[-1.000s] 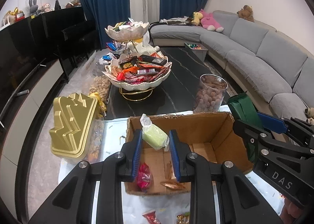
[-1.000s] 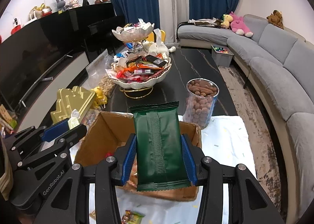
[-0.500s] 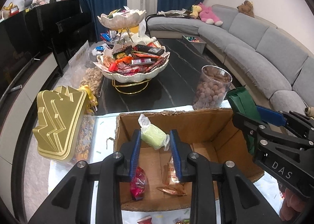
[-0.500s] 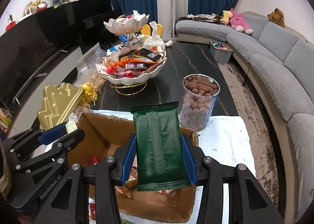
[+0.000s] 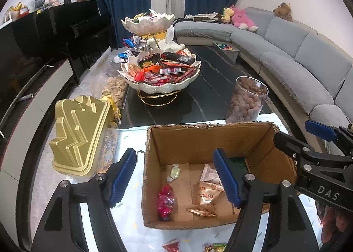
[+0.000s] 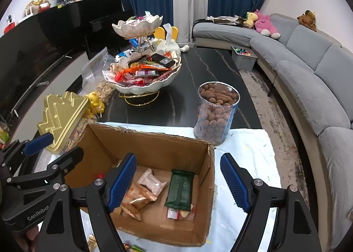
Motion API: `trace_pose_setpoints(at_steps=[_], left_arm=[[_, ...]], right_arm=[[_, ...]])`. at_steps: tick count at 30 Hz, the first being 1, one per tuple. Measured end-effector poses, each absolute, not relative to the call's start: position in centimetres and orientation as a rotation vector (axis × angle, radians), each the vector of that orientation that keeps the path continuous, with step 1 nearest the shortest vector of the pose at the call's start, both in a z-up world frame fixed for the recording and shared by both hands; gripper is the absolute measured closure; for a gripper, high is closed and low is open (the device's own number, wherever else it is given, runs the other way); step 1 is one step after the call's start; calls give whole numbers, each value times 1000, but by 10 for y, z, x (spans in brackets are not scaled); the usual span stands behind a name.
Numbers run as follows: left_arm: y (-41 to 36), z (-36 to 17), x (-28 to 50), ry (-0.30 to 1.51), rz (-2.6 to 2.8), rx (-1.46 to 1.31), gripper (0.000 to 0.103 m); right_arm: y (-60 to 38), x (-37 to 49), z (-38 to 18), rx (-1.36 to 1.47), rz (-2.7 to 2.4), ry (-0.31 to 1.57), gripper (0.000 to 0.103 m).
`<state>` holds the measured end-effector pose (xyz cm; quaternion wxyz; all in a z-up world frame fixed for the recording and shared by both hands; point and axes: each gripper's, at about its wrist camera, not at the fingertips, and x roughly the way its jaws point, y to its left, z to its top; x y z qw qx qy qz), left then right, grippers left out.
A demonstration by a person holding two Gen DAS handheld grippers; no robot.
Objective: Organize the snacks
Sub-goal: 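Withdraw both tools from the box toward the remaining wrappers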
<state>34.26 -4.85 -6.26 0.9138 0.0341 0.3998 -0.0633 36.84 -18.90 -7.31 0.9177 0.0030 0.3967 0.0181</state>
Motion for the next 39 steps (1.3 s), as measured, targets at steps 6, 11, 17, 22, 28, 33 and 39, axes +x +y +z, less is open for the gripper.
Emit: trace_pose_setpoints(at_steps=[6, 11, 17, 22, 28, 33, 39], left_arm=[[-46, -49, 327, 808, -139, 57, 31], [-44, -35, 311, 782, -144, 51, 30], [-39, -23, 291, 761, -141, 53, 30], [-31, -15, 275, 745, -131, 49, 30], [-19, -14, 258, 745, -116, 36, 30], [-10, -18, 244, 749, -104, 30, 30], [1, -26, 226, 759, -88, 17, 30]], right_arm=[[-185, 349, -54, -1, 39, 781, 24], [-183, 330, -39, 11, 40, 758, 24], [-178, 308, -29, 9, 44, 745, 24], [-172, 292, -23, 3, 51, 732, 24], [-162, 277, -21, -7, 62, 726, 24], [-149, 264, -22, -20, 83, 723, 24], [-134, 249, -34, -34, 111, 745, 24]])
